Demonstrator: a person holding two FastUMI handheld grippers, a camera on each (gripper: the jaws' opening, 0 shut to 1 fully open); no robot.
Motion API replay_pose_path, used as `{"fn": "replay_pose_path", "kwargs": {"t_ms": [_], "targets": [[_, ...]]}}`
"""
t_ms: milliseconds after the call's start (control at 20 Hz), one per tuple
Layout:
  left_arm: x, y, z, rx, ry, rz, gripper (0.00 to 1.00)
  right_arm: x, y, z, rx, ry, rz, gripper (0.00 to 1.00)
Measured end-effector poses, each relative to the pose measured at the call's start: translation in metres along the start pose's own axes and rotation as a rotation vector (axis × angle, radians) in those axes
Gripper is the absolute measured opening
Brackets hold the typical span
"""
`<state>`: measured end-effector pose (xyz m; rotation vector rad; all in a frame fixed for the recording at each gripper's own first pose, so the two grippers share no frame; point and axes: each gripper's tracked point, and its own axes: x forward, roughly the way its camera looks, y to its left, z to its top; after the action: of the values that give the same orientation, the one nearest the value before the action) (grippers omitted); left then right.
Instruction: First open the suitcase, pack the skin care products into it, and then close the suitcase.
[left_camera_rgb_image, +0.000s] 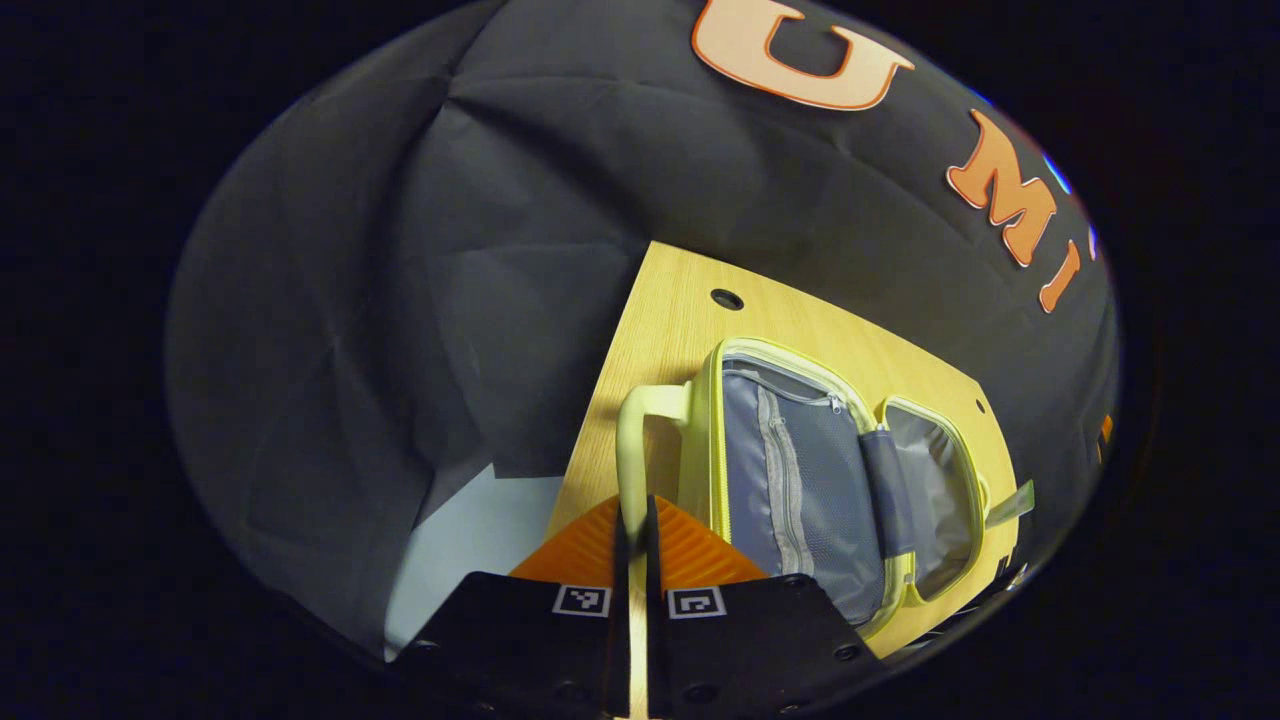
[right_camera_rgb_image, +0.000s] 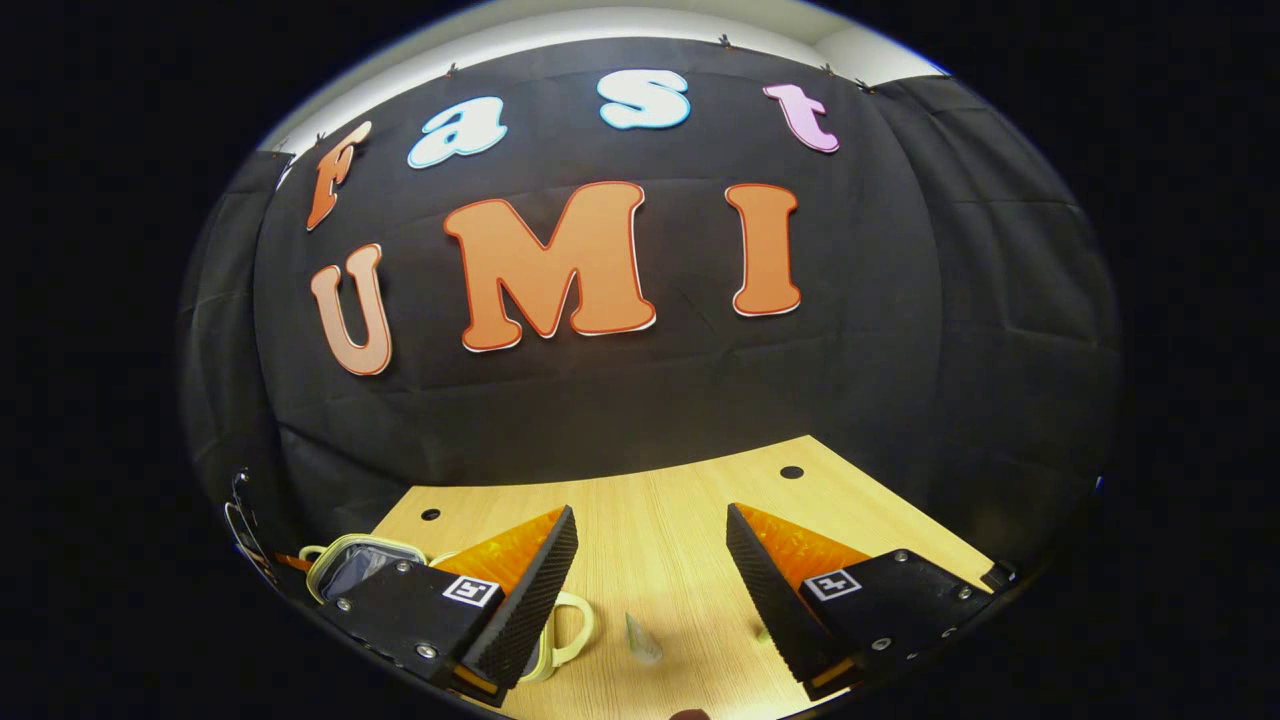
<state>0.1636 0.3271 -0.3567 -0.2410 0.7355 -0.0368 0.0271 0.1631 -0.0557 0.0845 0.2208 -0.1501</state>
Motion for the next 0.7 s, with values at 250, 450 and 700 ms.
{"fn": "replay_pose_path", "kwargs": {"t_ms": [250,450,700], "targets": [[0.019,0.015,-0.015,-0.034,0.034,0.026,0.07,-0.001,-0.006,-0.005,-0.024,0.003,-0.017,0.95],[0.017,0.022,-0.001,0.018,-0.025,0.104,0.20,-0.004,-0.015,-0.008,-0.032,0.003,-0.018,0.95],[-0.022,-0.016,0.036,0.091,-0.138,0.130,0.97,-0.003,-0.035,-0.009,-0.020,0.000,-0.021,0.95]]}}
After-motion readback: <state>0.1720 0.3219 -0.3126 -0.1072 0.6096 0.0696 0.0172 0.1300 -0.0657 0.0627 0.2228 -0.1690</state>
